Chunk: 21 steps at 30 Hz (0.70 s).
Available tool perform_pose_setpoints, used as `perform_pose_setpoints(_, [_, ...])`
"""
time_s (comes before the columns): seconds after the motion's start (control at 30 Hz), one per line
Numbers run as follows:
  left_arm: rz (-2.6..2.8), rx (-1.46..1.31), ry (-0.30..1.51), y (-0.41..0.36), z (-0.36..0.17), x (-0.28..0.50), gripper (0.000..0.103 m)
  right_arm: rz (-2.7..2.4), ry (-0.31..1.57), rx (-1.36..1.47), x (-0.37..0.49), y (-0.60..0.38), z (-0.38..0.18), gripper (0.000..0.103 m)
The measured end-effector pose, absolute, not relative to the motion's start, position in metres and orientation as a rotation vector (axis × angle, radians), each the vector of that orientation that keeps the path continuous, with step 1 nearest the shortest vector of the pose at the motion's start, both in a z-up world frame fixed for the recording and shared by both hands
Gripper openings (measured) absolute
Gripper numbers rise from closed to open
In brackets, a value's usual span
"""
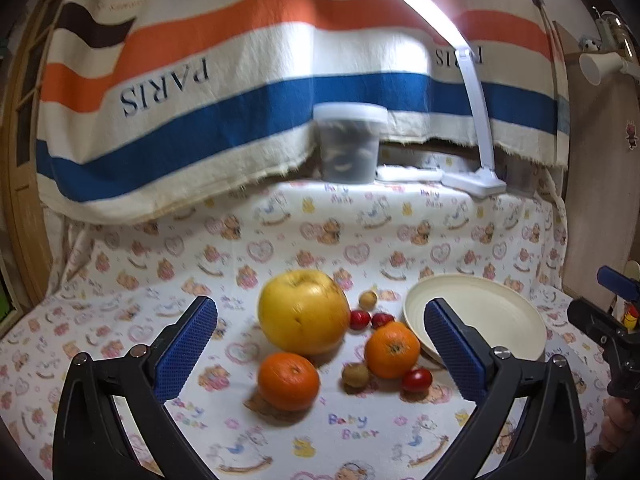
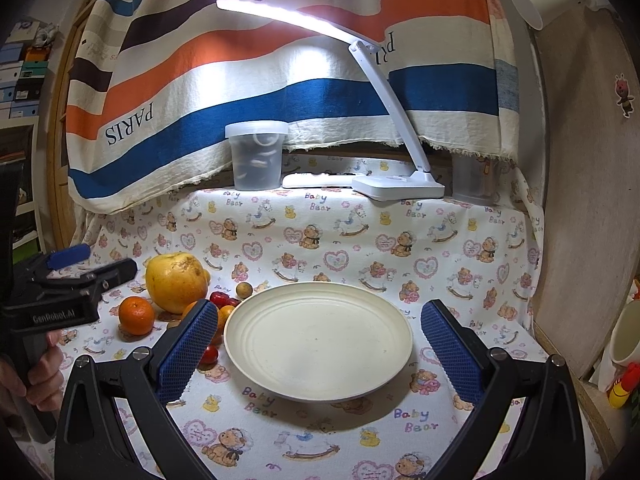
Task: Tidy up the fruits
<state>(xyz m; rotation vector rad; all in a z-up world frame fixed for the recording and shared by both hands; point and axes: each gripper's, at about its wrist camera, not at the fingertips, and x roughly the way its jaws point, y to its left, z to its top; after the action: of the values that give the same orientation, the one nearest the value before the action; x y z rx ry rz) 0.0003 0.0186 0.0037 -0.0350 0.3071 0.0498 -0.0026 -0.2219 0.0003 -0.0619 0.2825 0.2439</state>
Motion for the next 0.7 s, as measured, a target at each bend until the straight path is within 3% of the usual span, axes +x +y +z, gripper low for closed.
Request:
perform_pose_setpoints(0.33, [0.060, -0.026, 0.195, 0.022, 0.023, -0.020, 0.103, 0.241, 0.284, -0.059, -0.003, -0.222, 0.000, 0.102])
perform_pose_setpoints(0.7, [0.064, -0.041, 0.219, 0.027, 0.023, -0.016, 0.103, 0.261, 0.302, -0.057, -0.001, -0.222, 0.000, 0.102])
